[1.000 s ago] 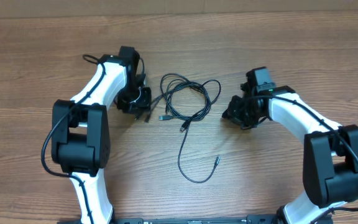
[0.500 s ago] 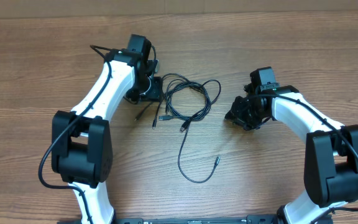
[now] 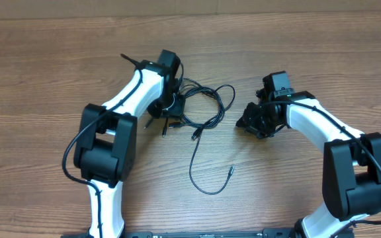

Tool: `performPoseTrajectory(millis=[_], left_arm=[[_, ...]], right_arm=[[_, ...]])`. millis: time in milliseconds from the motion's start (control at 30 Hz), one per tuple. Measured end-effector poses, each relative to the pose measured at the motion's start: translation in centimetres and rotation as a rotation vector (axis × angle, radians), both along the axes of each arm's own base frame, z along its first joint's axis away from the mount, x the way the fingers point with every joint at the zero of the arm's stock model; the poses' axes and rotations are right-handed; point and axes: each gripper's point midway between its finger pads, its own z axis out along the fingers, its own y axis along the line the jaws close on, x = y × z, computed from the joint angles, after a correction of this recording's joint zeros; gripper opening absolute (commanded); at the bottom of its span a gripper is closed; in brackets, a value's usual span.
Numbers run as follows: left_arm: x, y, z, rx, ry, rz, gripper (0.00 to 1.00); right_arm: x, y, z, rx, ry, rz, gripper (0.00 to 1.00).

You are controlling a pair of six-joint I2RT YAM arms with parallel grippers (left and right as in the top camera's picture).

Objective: Untangle cables

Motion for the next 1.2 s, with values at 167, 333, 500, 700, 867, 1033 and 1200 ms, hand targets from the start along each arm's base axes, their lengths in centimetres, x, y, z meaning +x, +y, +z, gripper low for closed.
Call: performPoseTrajectory(millis=[167, 333, 500, 700, 867, 1033, 1200], left_arm=[[0.2, 2.2, -0.2, 0.13, -0.016, 0.024, 0.52], [0.1, 4.9, -0.1, 0.251, -0.015, 0.072, 0.51], [-0.5, 6.8, 0.1, 0.32, 0.014, 0.09, 0.51], [-1.4, 8.2, 0.7, 0.379, 0.105, 0.111, 0.48], [-0.4, 6.6, 2.8, 0.314, 0.106, 0.102, 0.46], [-1.4, 2.6, 3.9, 0.235, 0.121, 0.001, 0.48], [-3.3, -0.5, 4.0, 0.2, 0.154, -0.087, 0.49]], right_arm=[[-0.1, 0.2, 0.0, 0.0, -0.001, 0.007, 0.27], [-0.3, 0.8, 0.0, 0.0, -0.001, 0.024, 0.27], [-0.7, 1.6, 0.0, 0.0, -0.002, 0.05, 0.27], [-1.0, 2.6, 0.1, 0.002, -0.01, 0.08, 0.27], [-1.1, 2.9, 0.0, 0.002, -0.011, 0.086, 0.27], [-1.1, 2.7, 0.0, -0.001, -0.006, 0.083, 0.3], [-1.3, 1.9, -0.1, -0.008, 0.015, 0.063, 0.33]])
